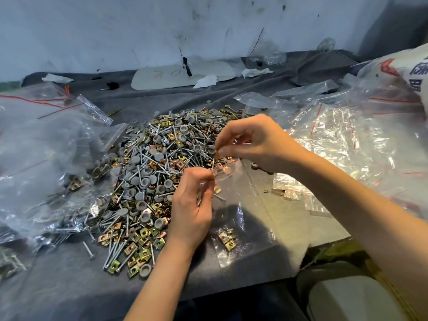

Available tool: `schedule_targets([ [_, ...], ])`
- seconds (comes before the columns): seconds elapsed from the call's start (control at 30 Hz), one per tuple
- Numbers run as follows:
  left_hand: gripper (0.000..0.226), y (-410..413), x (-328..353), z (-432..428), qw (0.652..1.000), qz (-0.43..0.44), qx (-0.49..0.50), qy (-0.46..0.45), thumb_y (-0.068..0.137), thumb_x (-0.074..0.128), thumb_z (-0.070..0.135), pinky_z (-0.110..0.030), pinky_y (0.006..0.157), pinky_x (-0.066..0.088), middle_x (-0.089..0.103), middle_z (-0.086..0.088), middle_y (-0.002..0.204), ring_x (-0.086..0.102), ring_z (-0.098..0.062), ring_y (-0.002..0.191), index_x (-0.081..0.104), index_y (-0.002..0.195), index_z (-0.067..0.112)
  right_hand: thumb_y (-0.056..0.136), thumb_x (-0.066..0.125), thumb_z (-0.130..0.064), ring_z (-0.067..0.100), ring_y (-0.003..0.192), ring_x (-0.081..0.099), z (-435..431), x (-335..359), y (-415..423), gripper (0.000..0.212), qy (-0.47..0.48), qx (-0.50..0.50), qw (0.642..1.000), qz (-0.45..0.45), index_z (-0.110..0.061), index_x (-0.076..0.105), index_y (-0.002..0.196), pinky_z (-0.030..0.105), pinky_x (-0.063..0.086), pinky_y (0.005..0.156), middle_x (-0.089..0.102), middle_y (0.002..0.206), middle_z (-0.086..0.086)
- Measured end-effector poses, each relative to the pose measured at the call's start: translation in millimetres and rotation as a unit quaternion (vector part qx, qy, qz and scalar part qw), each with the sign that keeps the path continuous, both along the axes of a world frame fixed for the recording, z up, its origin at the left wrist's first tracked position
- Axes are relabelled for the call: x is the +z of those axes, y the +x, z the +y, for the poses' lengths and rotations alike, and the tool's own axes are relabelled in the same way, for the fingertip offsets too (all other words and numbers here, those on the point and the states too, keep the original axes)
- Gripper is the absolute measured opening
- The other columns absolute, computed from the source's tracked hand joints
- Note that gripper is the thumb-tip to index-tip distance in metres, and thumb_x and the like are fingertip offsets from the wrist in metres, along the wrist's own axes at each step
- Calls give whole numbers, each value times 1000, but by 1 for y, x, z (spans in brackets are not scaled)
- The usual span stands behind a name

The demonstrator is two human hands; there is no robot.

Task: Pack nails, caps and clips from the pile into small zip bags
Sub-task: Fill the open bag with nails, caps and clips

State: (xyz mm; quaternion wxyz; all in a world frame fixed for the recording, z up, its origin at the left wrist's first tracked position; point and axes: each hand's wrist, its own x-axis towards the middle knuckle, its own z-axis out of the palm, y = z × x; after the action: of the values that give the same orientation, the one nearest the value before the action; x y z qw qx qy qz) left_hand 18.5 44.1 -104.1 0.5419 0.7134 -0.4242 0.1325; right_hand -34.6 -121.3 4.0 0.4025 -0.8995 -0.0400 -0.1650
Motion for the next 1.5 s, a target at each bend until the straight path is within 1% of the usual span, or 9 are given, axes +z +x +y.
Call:
schedule_targets([
  [0.07, 12, 0, 1, 0, 1000, -6, 2, -16, 92, 50, 9, -6, 76, 40, 56, -4, 92, 53, 2, 86, 49, 100, 19, 83, 72, -17, 1, 80, 62, 2, 0, 0, 6, -57, 0, 998, 21, -19, 73, 89, 19, 49, 73, 68, 84, -13],
  [0.2, 10, -2, 1, -1, 999, 8, 26, -35, 94, 48, 17, -7, 69, 40, 56, -2, 92, 51, 3, 77, 49, 100, 24, 88, 66, -14, -5, 70, 57, -5, -11, 4, 7, 17, -94, 995, -21, -18, 72, 89, 9, 40, 64, 63, 78, -16],
  [0.37, 8, -2, 3, 1, 992, 36, 64, -98, 94, 44, 25, -28, 63, 44, 56, -5, 91, 53, -15, 72, 49, 100, 24, 84, 71, -20, -7, 62, 51, 0, -53, 10, 17, -69, -86, 980, 164, -26, 58, 74, 5, 36, 52, 54, 72, -15],
  [0.67, 8, -2, 4, 3, 987, 26, 100, -127, 95, 43, 23, -52, 64, 47, 55, -7, 90, 54, -30, 77, 50, 99, 22, 91, 61, -21, 17, 77, 49, 9, -84, 23, 8, -138, -125, 980, 71, -15, 65, 96, 30, 38, 66, 49, 85, -4],
  [0.83, 8, -3, 5, 2, 986, 34, 103, -124, 94, 43, 23, -53, 64, 47, 54, -3, 90, 54, -29, 77, 50, 99, 23, 82, 57, -13, 23, 74, 45, 15, -85, 30, 32, -159, -127, 976, 77, -28, 33, 66, 37, 35, 61, 35, 72, -10],
  [1.1, 10, -3, 6, 3, 986, 41, 102, -126, 94, 43, 25, -53, 63, 47, 54, -1, 89, 52, -28, 75, 49, 98, 32, 83, 58, -12, 25, 74, 49, 15, -87, 29, 34, -151, -128, 978, 62, -29, 38, 62, 42, 43, 63, 45, 77, -5],
  [1.27, 6, -2, 3, 3, 988, 52, 92, -117, 93, 44, 26, -37, 61, 37, 54, -4, 86, 47, -23, 68, 50, 96, 27, 86, 66, -14, 6, 71, 58, -1, -75, 23, 4, 41, -182, 981, 59, -16, 67, 82, 14, 45, 66, 64, 79, -6],
  [1.4, 3, -2, 1, 0, 993, 64, 75, -69, 93, 48, 17, -32, 58, 35, 53, -5, 81, 45, -19, 63, 51, 93, 17, 87, 65, -8, 1, 54, 55, -15, -54, 7, 13, 243, -174, 953, 45, -17, 66, 78, 15, 44, 53, 63, 68, -4],
  [1.5, 6, -2, 2, -1, 998, 32, 56, -26, 90, 51, 7, -23, 63, 38, 52, -1, 82, 48, -12, 68, 54, 92, 11, 86, 66, -8, 4, 55, 53, -12, -38, -1, 12, 245, -130, 961, 13, -18, 67, 79, 14, 42, 51, 61, 68, -2],
])
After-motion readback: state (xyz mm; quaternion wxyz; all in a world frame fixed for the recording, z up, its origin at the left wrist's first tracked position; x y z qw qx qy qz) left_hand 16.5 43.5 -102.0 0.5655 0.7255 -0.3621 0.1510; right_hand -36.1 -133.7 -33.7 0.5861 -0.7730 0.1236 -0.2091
